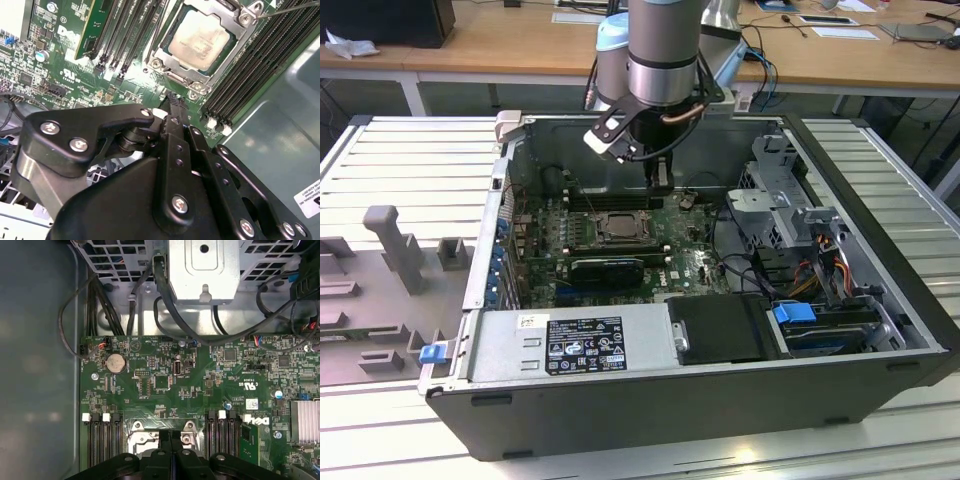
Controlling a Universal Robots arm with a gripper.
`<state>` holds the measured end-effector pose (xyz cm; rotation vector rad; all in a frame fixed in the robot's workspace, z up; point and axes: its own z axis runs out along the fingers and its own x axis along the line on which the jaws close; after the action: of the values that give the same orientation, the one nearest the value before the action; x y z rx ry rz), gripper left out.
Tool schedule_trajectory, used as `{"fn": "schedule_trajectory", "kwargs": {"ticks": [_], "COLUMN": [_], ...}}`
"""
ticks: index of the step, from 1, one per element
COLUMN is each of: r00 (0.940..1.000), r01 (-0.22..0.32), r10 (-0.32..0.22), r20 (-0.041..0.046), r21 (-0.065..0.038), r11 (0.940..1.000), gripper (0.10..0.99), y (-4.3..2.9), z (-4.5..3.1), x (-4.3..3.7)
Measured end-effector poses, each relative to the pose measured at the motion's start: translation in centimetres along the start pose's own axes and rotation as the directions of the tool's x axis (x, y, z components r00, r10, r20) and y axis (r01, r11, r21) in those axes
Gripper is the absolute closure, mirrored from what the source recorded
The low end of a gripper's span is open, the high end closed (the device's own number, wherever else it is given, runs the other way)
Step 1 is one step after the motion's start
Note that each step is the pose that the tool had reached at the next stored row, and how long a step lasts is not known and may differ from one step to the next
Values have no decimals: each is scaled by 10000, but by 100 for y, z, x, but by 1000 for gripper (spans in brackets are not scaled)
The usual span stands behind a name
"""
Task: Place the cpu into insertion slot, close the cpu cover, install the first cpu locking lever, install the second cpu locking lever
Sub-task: 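Close the cpu cover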
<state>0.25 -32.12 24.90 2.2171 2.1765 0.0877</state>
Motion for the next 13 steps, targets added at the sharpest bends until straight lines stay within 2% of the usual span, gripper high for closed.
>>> {"fn": "schedule_trajectory", "kwargs": {"ticks": [13], "r00": [10000], "r01": [1], "r10": [-1], "r20": [1], "r21": [0], "r11": [10000], "gripper": [980], "y": [-79], "z": [8], "x": [-2]}}
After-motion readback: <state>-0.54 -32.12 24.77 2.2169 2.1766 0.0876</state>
